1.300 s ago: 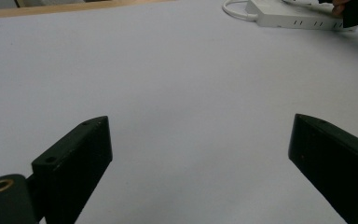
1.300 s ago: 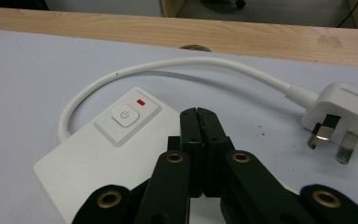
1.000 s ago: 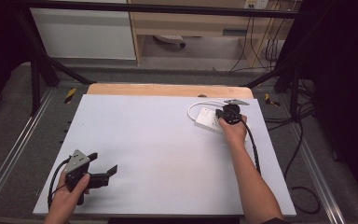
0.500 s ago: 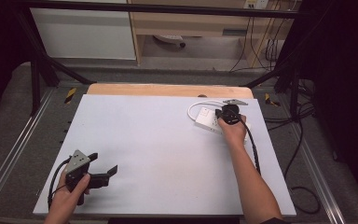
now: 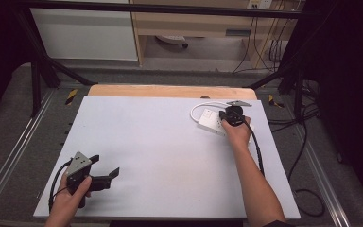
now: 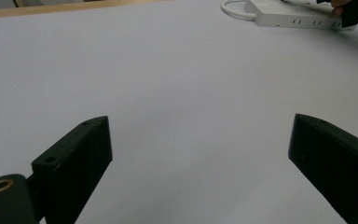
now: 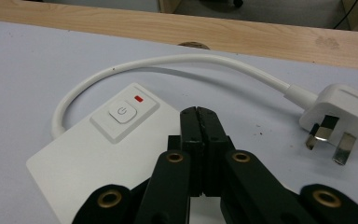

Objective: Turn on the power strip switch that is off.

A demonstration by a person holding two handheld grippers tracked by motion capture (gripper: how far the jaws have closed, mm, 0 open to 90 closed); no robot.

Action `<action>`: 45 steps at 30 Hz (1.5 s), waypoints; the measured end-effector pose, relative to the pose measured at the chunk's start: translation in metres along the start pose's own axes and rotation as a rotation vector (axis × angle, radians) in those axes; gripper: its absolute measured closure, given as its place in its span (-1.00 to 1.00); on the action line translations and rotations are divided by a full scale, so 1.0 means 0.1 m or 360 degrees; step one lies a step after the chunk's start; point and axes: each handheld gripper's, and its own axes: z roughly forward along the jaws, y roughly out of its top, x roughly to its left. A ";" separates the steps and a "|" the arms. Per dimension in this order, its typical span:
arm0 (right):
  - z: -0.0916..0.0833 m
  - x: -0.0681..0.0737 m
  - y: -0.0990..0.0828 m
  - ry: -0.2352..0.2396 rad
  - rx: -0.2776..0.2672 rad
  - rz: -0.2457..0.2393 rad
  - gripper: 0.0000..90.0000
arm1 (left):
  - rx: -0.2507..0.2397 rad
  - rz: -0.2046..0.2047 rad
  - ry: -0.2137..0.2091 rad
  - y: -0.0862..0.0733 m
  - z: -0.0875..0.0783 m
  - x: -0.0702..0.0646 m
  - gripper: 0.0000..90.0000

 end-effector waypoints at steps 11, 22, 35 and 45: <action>0.03 0.03 0.02 -0.0005 0.0018 -0.0014 1.00 | 0.0001 -0.0005 -0.0006 0.00 0.00 0.00 -0.86; 0.03 0.03 0.02 -0.0002 0.0016 -0.0010 1.00 | 0.0001 -0.0006 -0.0005 0.00 0.00 0.00 -0.86; 0.03 0.03 0.02 -0.0003 0.0013 -0.0008 1.00 | -0.0004 -0.0006 -0.0003 0.00 -0.01 0.01 -0.86; 0.03 0.04 0.02 0.0024 -0.0014 0.0014 1.00 | -0.0003 -0.0007 -0.0004 0.00 -0.01 0.01 -0.86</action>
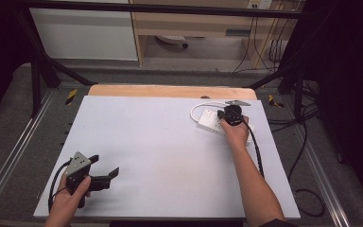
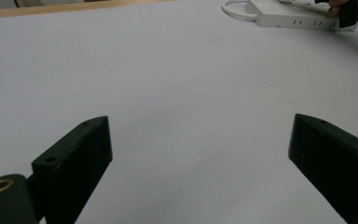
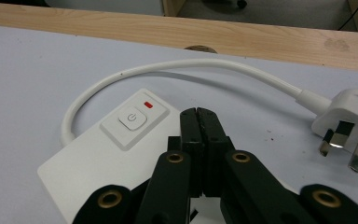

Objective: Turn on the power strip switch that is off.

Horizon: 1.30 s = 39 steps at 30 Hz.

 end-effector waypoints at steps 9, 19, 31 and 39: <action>-0.01 0.02 0.01 0.0007 -0.0015 -0.0006 1.00 | -0.0001 0.0000 0.0000 0.00 0.00 0.00 -0.86; -0.09 0.05 0.06 0.0021 -0.0057 -0.0021 1.00 | 0.0001 0.0008 0.0007 0.00 0.00 0.00 -0.86; -0.20 0.10 0.13 0.0048 -0.0108 -0.0034 1.00 | 0.0001 0.0002 -0.0002 0.00 0.00 -0.01 -0.86; -0.25 0.10 0.15 0.0052 -0.0136 -0.0018 0.87 | 0.0001 0.0003 -0.0002 0.00 0.00 -0.01 -0.86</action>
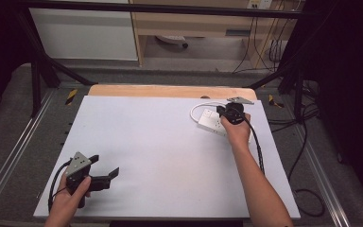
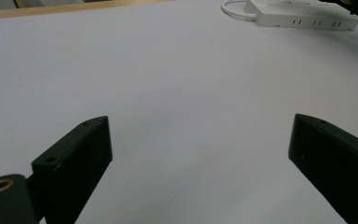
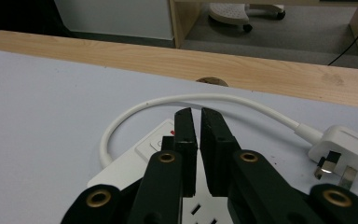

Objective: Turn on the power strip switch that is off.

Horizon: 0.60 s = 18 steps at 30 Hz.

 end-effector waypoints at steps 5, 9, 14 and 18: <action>-0.04 0.01 0.02 0.0014 -0.0018 0.0009 0.75 | 0.0004 0.0008 0.0010 0.00 0.00 0.01 -0.86; -0.07 0.01 0.04 0.0019 -0.0029 0.0009 0.68 | 0.0007 0.0008 0.0006 0.00 0.00 0.00 -0.86; -0.10 0.02 0.06 0.0025 -0.0034 0.0008 0.51 | 0.0004 -0.0008 0.0008 0.00 0.00 0.01 -0.87; -0.13 0.03 0.07 0.0046 -0.0038 0.0002 0.37 | 0.0004 -0.0005 0.0011 0.00 0.00 0.01 -0.87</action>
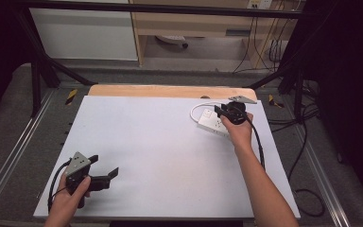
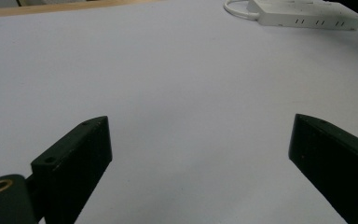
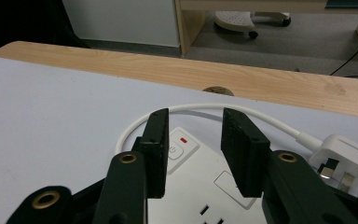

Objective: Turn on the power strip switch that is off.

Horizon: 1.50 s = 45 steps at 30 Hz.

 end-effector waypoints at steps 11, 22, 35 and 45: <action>-0.12 0.02 0.05 0.0033 -0.0010 0.0008 -0.03 | 0.0002 0.0001 0.0001 0.00 0.00 0.00 -0.87; -0.25 0.02 0.06 0.0035 -0.0017 0.0006 -0.56 | 0.0003 0.0000 0.0001 0.00 0.00 0.00 -0.87; -0.60 0.08 0.11 0.0101 -0.0113 0.0001 -0.82 | 0.0006 0.0005 0.0002 0.00 0.00 0.00 -0.87; -0.98 0.04 -0.07 0.0125 -0.0157 -0.0061 -0.86 | 0.0004 0.0003 0.0006 -0.01 0.01 0.00 -0.86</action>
